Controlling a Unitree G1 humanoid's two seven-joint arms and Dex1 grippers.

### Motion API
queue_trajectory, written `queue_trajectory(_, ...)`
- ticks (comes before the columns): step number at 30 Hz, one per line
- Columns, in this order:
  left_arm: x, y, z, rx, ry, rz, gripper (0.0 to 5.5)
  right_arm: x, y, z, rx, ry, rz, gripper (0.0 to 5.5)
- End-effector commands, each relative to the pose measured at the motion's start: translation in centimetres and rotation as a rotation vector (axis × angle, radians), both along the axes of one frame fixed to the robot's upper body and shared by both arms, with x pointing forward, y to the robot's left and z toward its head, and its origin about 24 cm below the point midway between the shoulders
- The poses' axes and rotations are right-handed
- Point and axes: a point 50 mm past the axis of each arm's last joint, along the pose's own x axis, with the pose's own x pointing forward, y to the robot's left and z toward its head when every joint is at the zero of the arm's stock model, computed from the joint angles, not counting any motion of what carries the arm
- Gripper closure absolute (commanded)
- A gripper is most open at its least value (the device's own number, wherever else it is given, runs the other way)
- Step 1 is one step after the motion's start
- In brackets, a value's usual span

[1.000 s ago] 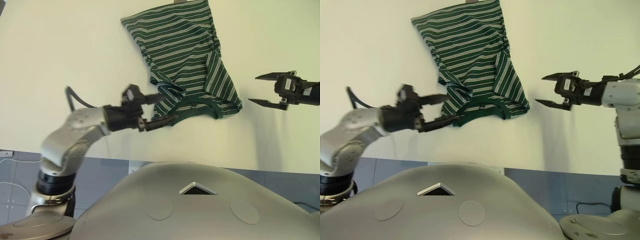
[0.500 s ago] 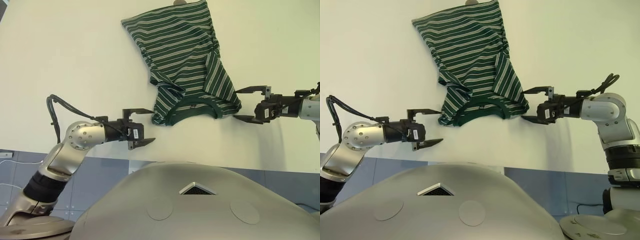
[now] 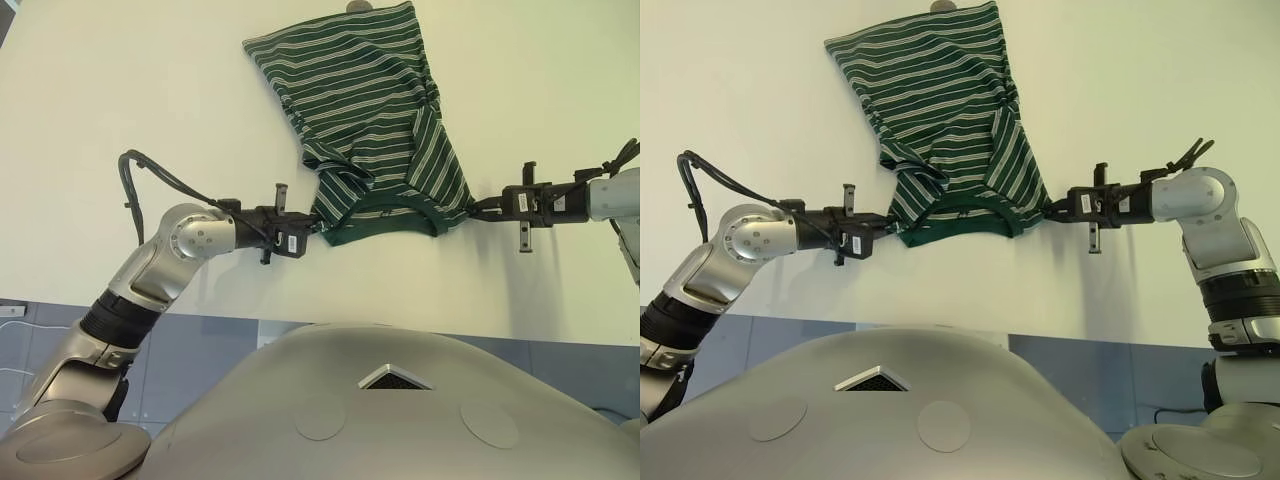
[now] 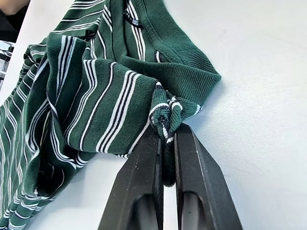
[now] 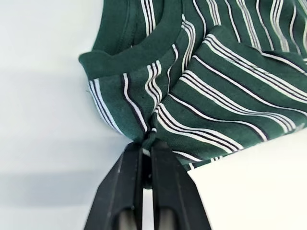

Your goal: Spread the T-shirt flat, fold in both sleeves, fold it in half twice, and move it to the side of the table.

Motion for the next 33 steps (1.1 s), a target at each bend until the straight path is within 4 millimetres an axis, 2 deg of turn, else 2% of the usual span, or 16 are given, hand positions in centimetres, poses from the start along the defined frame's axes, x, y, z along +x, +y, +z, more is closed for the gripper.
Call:
queue_trajectory(1,-1.1,1.9,0.3,0.027,0.239,0.017,5.41,-0.9,1.0,1.3,0.039,0.125,0.035,5.47)
queue_trajectory(4,-1.9,3.6,6.3,-0.095,0.492,-0.031,5.41,-2.5,1.6,6.1,0.06,0.313,0.122,5.47)
queue_trajectory(7,-3.1,4.8,11.8,-0.13,0.655,-0.126,5.41,-4.0,2.9,11.8,0.09,0.451,0.238,5.47)
queue_trajectory(9,-2.6,5.0,14.3,-0.151,0.678,-0.165,5.41,-2.6,3.7,14.8,0.134,0.379,0.25,5.47)
queue_trajectory(11,-0.8,5.0,15.5,-0.17,0.639,-0.17,5.41,-0.3,3.9,15.9,0.14,0.275,0.231,5.47)
queue_trajectory(14,5.2,3.3,15.6,-0.241,0.468,-0.151,5.41,4.3,4.0,14.7,0.109,0.213,0.158,5.47)
queue_trajectory(16,9.0,2.0,16.3,-0.326,0.394,-0.121,5.41,6.3,3.6,14.0,0.087,0.213,0.098,5.47)
queue_trajectory(18,12.6,2.8,15.1,-0.343,0.379,0.002,5.41,8.8,3.4,13.4,0.087,0.198,0.03,5.47)
queue_trajectory(20,14.7,4.7,12.7,-0.299,0.409,0.127,5.41,11.0,3.2,12.3,0.072,0.185,-0.035,5.47)
queue_trajectory(22,15.8,5.5,11.4,-0.33,0.455,0.189,5.41,12.7,3.2,11.0,0.08,0.163,-0.109,5.47)
queue_trajectory(27,15.4,2.8,9.0,-0.381,0.599,0.07,5.41,13.9,4.7,7.7,0.088,0.201,-0.132,5.47)
queue_trajectory(29,15.6,3.0,8.4,-0.371,0.605,0.095,5.41,14.2,5.2,6.5,0.067,0.194,-0.145,5.47)
queue_trajectory(33,16.5,4.5,6.7,-0.325,0.548,0.253,5.41,14.8,5.6,3.9,0.0,0.13,-0.253,5.47)
